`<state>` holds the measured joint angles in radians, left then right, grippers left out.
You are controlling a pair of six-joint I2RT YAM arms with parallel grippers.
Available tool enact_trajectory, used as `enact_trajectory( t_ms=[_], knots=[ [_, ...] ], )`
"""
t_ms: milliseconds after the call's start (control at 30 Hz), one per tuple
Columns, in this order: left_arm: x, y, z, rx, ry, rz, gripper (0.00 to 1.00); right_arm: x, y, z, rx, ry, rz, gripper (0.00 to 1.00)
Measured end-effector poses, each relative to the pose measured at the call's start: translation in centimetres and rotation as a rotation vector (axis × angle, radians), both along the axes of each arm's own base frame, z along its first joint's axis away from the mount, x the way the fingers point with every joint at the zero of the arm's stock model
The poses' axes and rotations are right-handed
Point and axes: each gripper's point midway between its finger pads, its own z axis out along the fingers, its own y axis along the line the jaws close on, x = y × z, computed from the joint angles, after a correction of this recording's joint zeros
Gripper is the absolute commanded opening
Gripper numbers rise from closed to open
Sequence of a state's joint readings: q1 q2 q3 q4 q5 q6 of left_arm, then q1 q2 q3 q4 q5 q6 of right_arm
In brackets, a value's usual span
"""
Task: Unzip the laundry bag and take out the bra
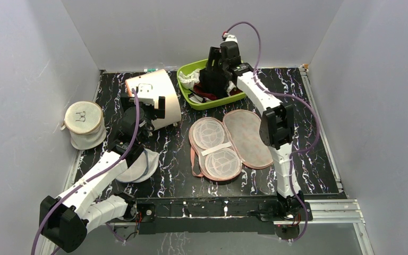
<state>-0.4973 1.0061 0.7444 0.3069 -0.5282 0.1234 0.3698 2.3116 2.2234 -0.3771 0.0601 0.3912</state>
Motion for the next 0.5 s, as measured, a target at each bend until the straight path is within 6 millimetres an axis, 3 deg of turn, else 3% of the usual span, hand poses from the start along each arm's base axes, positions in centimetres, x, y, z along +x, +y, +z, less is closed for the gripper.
enact_trajectory(
  t_ms=[133,233,400,500],
  knots=[
    [0.0,0.0,0.0,0.000,0.000,0.000,0.98,-0.8,2.5,-0.7,0.000,0.006,0.040,0.53],
    [0.0,0.0,0.0,0.000,0.000,0.000,0.98,-0.4,2.9,-2.4,-0.005,0.015,0.040,0.49],
    [0.0,0.0,0.0,0.000,0.000,0.000,0.98,0.3,2.2,-9.5,-0.041,0.123,0.029,0.47],
    [0.0,0.0,0.0,-0.002,0.000,-0.001,0.98,-0.5,1.8,-13.1,-0.067,0.203,0.029,0.52]
  ],
)
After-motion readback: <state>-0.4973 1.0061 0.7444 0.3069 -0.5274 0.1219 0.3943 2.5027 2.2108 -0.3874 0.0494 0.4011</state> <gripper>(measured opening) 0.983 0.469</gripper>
